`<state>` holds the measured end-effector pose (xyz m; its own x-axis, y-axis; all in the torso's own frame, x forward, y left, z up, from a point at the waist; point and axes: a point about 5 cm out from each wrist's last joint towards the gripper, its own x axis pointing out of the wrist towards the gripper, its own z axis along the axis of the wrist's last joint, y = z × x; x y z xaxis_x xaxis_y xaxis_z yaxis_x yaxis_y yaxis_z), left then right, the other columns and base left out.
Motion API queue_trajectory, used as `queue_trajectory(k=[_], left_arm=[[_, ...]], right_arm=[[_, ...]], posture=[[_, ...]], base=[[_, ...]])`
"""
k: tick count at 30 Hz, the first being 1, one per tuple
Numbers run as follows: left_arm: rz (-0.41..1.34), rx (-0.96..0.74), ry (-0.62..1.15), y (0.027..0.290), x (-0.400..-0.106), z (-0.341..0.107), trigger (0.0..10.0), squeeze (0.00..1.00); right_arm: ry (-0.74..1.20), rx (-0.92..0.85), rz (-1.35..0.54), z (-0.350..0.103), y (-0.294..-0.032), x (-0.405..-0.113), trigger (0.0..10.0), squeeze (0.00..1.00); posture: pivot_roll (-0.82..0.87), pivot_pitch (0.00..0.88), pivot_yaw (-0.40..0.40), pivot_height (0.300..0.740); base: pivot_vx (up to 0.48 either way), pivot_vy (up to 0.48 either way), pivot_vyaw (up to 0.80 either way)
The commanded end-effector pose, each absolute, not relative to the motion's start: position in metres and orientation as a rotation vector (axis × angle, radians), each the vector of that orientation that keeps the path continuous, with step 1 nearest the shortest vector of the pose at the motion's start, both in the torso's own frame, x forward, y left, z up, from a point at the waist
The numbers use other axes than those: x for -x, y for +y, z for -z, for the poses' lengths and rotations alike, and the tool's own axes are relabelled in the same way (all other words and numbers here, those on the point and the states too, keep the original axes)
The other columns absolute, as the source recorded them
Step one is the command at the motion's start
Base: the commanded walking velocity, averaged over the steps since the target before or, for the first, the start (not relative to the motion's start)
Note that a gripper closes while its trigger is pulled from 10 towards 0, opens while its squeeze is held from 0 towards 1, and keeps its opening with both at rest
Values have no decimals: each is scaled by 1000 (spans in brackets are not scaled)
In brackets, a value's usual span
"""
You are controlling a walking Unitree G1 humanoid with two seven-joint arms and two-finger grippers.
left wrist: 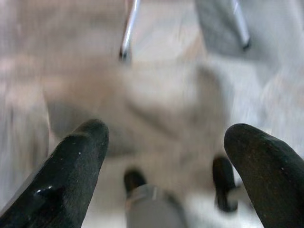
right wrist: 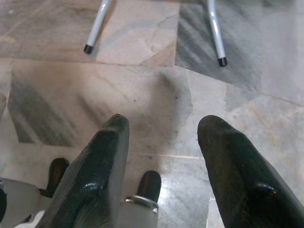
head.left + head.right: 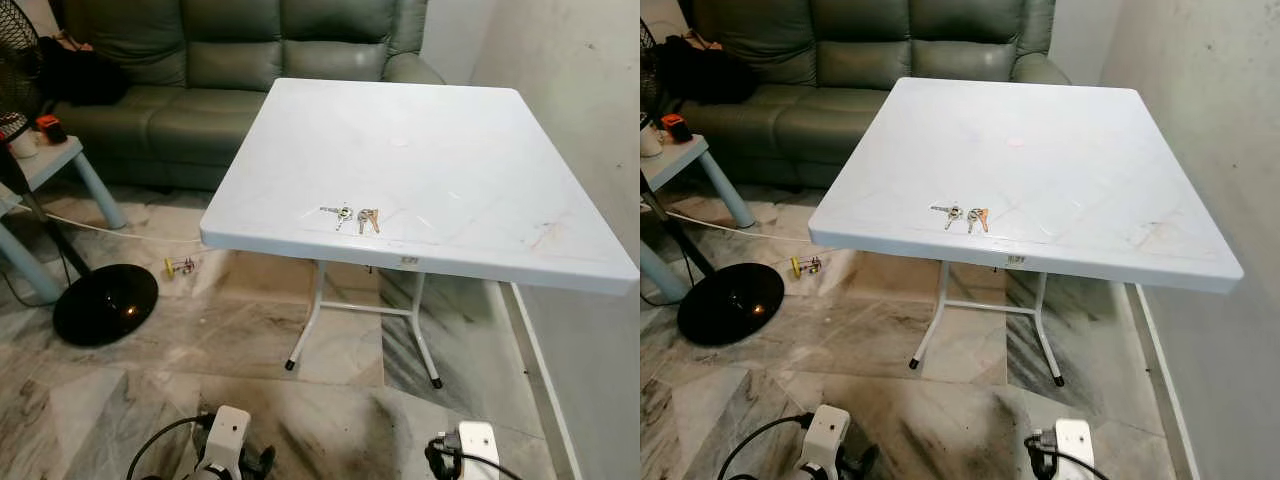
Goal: Hang keys on a hook
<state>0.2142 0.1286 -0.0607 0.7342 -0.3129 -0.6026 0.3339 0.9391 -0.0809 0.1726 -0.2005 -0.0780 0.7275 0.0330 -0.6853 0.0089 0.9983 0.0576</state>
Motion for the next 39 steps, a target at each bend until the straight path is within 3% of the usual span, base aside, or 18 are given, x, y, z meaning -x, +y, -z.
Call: queue_trajectory(k=[1,10,12,28,34,39], left_arm=[[384,-33,407,105,-262,20,10000,0],[343,151,192,89,-303,-27,10000,0],[354,172,147,86,-309,-37,10000,0],[412,197,-54,82,-322,-72,10000,0],[444,172,-139,82,-323,-88,10000,0],[451,165,-171,88,-318,-92,10000,0]], right_arm=[[750,-70,-18,78,-197,-173,10000,0],[656,-94,-46,69,-192,-186,10000,0],[641,-94,-48,68,-192,-187,10000,1000],[373,-154,-1,37,-202,-219,10000,1000],[113,-172,-25,0,-204,-238,10000,1000],[9,-152,-56,-20,-201,-239,10000,1000]], posture=[[131,51,-19,740],[130,53,-20,740],[127,54,-17,740],[128,59,-15,740],[125,53,-15,740],[120,47,-12,740]], base=[[0,0,0],[0,0,0],[0,0,0],[0,0,0],[0,0,0],[0,0,0]])
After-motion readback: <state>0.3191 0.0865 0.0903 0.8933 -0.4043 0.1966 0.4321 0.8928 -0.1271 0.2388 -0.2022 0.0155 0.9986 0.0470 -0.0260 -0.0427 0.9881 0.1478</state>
